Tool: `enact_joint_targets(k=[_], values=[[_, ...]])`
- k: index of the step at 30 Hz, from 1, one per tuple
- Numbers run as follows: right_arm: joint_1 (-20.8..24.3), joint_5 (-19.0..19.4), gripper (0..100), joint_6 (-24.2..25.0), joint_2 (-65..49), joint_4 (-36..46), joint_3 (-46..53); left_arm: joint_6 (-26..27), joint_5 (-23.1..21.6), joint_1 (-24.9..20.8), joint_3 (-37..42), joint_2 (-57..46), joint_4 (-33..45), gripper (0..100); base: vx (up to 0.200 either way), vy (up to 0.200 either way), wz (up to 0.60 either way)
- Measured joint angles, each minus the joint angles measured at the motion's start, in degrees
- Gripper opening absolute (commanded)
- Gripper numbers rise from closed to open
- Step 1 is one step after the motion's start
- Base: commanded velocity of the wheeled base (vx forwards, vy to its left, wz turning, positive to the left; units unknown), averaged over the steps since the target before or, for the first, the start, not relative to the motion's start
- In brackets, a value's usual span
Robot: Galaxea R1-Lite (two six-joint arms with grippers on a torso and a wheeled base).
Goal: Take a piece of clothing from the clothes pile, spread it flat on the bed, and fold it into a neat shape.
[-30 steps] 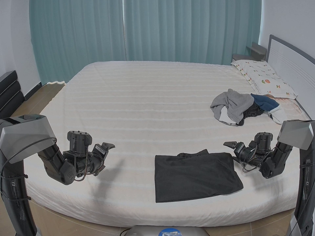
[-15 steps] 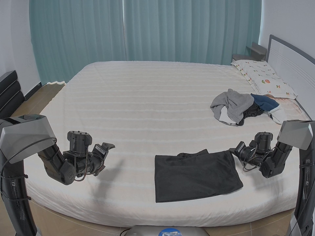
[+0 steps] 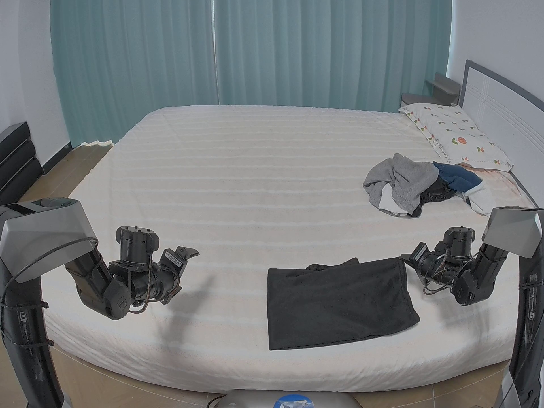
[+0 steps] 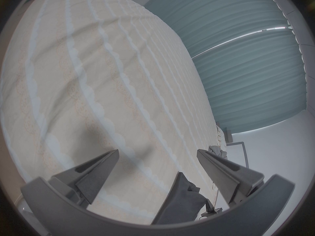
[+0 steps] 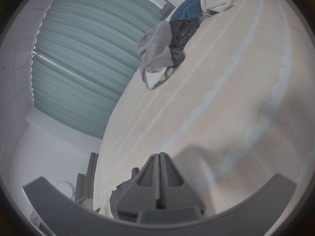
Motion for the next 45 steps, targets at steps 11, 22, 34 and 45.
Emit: enact_joint_targets(k=[11,22,34,45], values=[[-0.40,0.00,0,-0.18,0.22,0.49,-0.05,0.00,0.00,-0.04,0.00,0.02,0.00,100,0.000,0.000,0.00],[-0.44,0.00,0,-0.20,0.27,0.84,-0.27,0.00,0.00,-0.22,0.00,0.02,0.00,100,0.000,0.000,0.00],[-0.44,0.00,100,-0.11,0.18,0.38,-0.13,0.00,0.00,-0.23,0.00,0.02,-0.02,100,0.000,0.000,0.00],[-0.44,0.00,100,-0.09,-0.01,0.09,0.39,0.00,0.10,-0.23,-0.07,0.02,0.04,100,-0.073,0.000,0.00]])
